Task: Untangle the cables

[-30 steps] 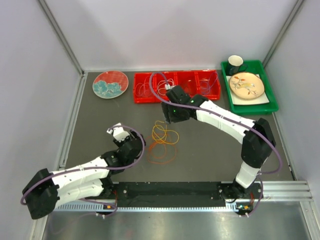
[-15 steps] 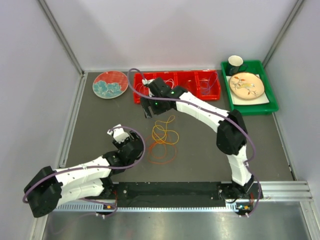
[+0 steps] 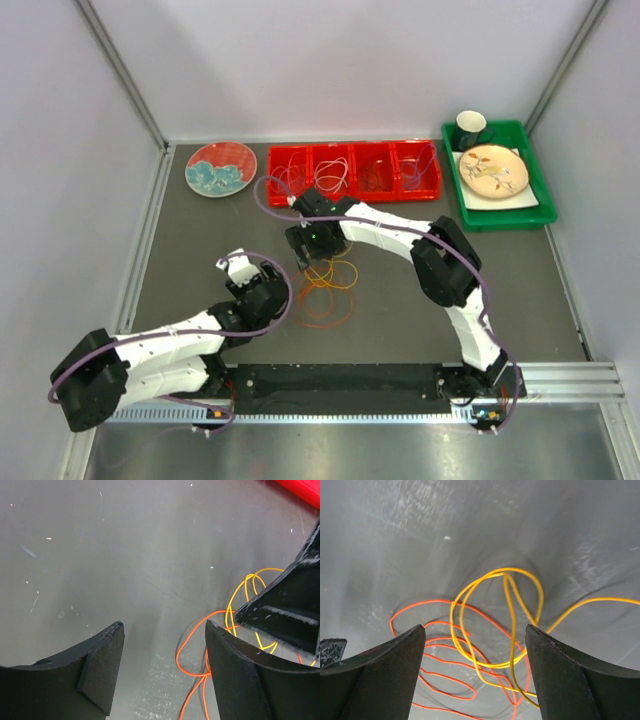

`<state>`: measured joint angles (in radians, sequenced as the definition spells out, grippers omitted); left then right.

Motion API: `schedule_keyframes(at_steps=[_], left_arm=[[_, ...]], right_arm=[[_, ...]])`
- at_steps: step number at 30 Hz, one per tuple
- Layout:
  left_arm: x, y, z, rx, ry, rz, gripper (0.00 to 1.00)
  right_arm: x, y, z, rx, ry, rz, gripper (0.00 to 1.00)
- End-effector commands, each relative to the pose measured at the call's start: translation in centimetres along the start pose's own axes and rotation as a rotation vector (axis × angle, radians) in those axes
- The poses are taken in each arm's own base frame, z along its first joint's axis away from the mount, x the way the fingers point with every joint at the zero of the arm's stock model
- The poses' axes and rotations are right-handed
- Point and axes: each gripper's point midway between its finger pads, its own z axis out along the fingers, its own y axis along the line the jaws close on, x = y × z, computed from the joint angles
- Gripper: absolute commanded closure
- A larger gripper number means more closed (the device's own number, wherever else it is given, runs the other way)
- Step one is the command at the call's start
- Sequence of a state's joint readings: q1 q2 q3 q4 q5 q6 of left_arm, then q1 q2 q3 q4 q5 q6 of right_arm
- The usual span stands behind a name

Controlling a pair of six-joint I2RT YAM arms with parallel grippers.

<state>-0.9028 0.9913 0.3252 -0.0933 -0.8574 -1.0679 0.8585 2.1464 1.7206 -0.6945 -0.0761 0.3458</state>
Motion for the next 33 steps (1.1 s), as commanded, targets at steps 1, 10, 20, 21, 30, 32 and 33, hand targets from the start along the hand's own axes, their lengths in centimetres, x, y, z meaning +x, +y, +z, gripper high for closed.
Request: schedule_keyframes(at_steps=[1, 10, 20, 21, 30, 32, 33], left_arm=[[-1.4, -1.4, 0.0, 0.014, -0.031, -0.037, 0.30], [-1.3, -1.4, 0.1, 0.015, -0.028, -0.033, 0.30], [-1.2, -1.4, 0.2, 0.014, -0.025, -0.029, 0.30], [-1.3, -1.4, 0.2, 0.013, -0.028, -0.032, 0.30], [-1.3, -1.5, 0.2, 0.017, -0.025, -0.031, 0.30], [-1.3, -1.4, 0.2, 0.016, -0.025, -0.032, 0.30], [-1.3, -1.5, 0.2, 0.017, -0.026, -0.031, 0.30]], right_arm=[[-1.2, 2.5, -0.6, -0.056, -0.070, 0.001, 0.21], [-1.6, 2.3, 0.6, -0.031, -0.065, 0.029, 0.27], [-1.4, 2.0, 2.1, 0.023, -0.043, 0.054, 0.47], [-1.5, 1.9, 2.2, 0.030, -0.046, 0.054, 0.50], [-1.3, 1.9, 3.0, 0.096, -0.042, 0.042, 0.77], [-1.3, 1.9, 3.3, 0.098, -0.038, 0.048, 0.83], [-1.2, 1.8, 3.5, 0.098, -0.035, 0.050, 0.90]])
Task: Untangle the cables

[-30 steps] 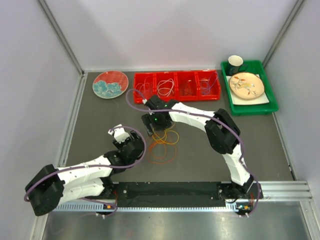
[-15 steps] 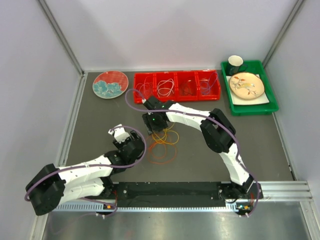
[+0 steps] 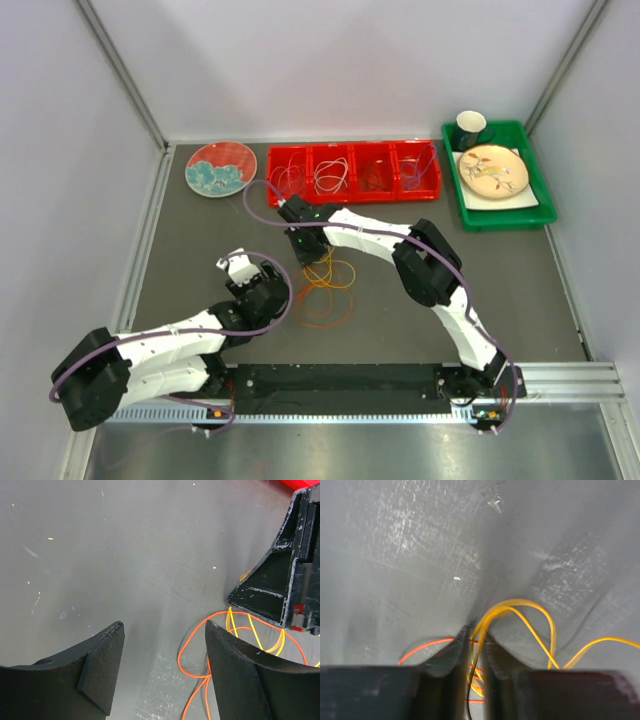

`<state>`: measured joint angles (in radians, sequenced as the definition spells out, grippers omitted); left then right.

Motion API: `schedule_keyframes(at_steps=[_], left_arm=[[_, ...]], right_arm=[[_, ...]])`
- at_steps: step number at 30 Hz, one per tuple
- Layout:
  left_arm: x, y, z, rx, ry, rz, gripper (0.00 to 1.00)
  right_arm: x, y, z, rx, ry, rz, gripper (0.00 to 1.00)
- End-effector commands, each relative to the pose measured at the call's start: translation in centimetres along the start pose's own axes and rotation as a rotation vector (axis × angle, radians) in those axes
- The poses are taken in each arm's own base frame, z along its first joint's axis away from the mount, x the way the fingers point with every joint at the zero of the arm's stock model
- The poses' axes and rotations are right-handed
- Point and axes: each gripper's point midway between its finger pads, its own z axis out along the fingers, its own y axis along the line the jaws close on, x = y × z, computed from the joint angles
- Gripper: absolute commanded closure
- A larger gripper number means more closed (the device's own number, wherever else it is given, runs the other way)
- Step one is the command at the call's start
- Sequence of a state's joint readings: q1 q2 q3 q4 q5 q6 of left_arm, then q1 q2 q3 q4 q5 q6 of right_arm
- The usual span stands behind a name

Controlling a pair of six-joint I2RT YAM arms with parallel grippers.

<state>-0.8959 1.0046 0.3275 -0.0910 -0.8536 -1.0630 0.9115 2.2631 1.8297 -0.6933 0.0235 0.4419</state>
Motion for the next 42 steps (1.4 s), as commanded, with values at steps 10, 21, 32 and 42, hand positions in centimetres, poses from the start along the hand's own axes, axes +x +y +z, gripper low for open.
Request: schedule_keyframes(at_steps=[10, 21, 32, 42], left_arm=[[-1.4, -1.6, 0.0, 0.024, -0.030, -0.039, 0.30], [-1.4, -1.6, 0.1, 0.019, -0.025, -0.032, 0.30], [-1.4, -1.6, 0.0, 0.015, -0.025, -0.031, 0.30], [-1.4, -1.5, -0.1, 0.026, -0.024, -0.038, 0.30]], right_arm=[[-3.3, 1.0, -3.7, 0.014, -0.110, -0.008, 1.00], [-9.6, 2.2, -19.5, -0.145, -0.371, 0.052, 1.00], [-12.3, 0.5, -30.9, -0.255, -0.711, 0.098, 1.00], [-13.5, -3.1, -31.0, -0.170, -0.777, 0.117, 1.00]])
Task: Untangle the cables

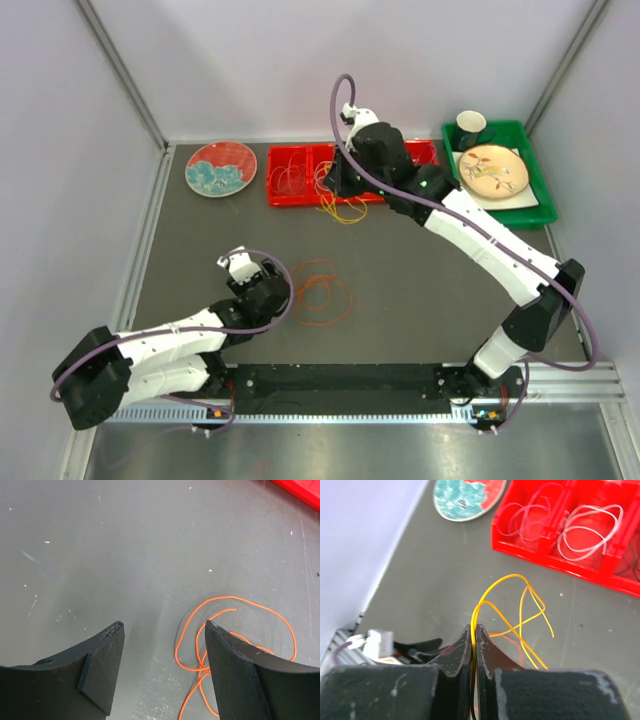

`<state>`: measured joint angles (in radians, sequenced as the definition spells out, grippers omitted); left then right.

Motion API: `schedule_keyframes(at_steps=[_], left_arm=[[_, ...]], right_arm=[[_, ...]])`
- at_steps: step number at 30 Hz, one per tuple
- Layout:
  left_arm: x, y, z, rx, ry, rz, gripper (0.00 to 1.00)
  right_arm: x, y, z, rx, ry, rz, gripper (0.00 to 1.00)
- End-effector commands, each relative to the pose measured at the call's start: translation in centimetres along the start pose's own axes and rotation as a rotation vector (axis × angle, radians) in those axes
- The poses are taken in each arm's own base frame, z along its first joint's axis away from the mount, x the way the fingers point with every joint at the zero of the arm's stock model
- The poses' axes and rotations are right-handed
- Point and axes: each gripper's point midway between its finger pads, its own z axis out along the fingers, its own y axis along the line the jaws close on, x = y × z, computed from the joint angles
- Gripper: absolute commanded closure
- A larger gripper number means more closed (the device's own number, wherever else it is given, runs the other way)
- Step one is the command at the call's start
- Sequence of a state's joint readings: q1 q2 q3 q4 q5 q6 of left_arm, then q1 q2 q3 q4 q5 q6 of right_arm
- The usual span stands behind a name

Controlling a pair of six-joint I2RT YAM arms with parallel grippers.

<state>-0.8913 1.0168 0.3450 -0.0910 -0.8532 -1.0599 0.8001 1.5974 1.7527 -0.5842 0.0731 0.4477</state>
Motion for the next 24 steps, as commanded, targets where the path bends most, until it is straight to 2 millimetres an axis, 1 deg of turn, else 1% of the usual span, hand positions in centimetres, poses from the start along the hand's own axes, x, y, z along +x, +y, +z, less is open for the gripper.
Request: schedule_keyframes(at_steps=[1, 2, 3, 5, 6, 7, 8, 9, 12, 13, 15, 16, 17, 19, 21, 22, 23, 24], left_arm=[[-1.1, -1.2, -0.2, 0.028, -0.020, -0.036, 0.30], [-1.1, -1.2, -0.2, 0.030, -0.021, -0.037, 0.30], [-1.1, -1.2, -0.2, 0.027, -0.019, -0.033, 0.30], [-1.1, -1.2, -0.2, 0.029, -0.019, -0.034, 0.30], [-1.1, -1.2, -0.2, 0.029, -0.019, -0.036, 0.30], [-1.1, -1.2, -0.2, 0.030, -0.019, -0.037, 0.30], [-1.1, -1.2, -0.2, 0.031, -0.020, -0.038, 0.30], [-1.1, -1.2, -0.2, 0.030, -0.020, -0.037, 0.30], [-1.0, -1.3, -0.2, 0.034, -0.016, -0.038, 0.30], [-0.9, -1.3, -0.1, 0.033, -0.014, -0.037, 0.30], [-0.8, -1.3, -0.1, 0.031, -0.013, -0.032, 0.30], [-0.9, -1.3, -0.1, 0.030, -0.014, -0.035, 0.30], [-0.9, -1.3, -0.1, 0.031, -0.013, -0.035, 0.30], [-0.9, -1.3, -0.1, 0.032, -0.013, -0.035, 0.30], [-0.8, -1.4, 0.0, 0.032, -0.011, -0.034, 0.30], [-0.8, -1.3, 0.0, 0.031, -0.011, -0.034, 0.30], [-0.7, -1.3, 0.0, 0.030, -0.010, -0.033, 0.30], [-0.8, -1.4, 0.0, 0.033, -0.010, -0.033, 0.30]], right_arm=[[-2.8, -0.9, 0.0, 0.005, -0.105, -0.018, 1.00], [-3.1, -0.9, 0.1, 0.000, -0.109, -0.017, 1.00], [-3.4, -1.6, 0.5, 0.006, -0.115, -0.011, 1.00], [-4.0, -1.6, 0.9, -0.007, -0.119, -0.008, 1.00], [-3.9, -2.3, 1.7, 0.008, -0.110, -0.010, 1.00], [-4.1, -2.5, 1.9, 0.011, -0.110, -0.009, 1.00], [-4.9, -2.7, 2.0, 0.013, -0.123, -0.008, 1.00], [-4.6, -3.4, 3.0, 0.029, -0.112, -0.007, 1.00], [-5.5, -4.1, 4.4, 0.035, -0.130, -0.015, 1.00], [-5.3, -5.0, 5.7, 0.047, -0.124, -0.012, 1.00], [-6.2, -5.4, 6.5, 0.042, -0.143, -0.010, 1.00], [-5.6, -6.1, 7.9, 0.052, -0.124, -0.005, 1.00], [-6.5, -6.1, 8.2, 0.047, -0.143, -0.004, 1.00], [-6.8, -6.6, 9.9, 0.048, -0.144, -0.001, 1.00], [-7.4, -6.7, 11.0, 0.041, -0.168, -0.002, 1.00], [-8.1, -6.1, 11.2, 0.015, -0.182, -0.007, 1.00], [-7.7, -6.5, 12.6, 0.022, -0.177, -0.007, 1.00], [-7.8, -6.6, 13.1, 0.023, -0.183, -0.010, 1.00]])
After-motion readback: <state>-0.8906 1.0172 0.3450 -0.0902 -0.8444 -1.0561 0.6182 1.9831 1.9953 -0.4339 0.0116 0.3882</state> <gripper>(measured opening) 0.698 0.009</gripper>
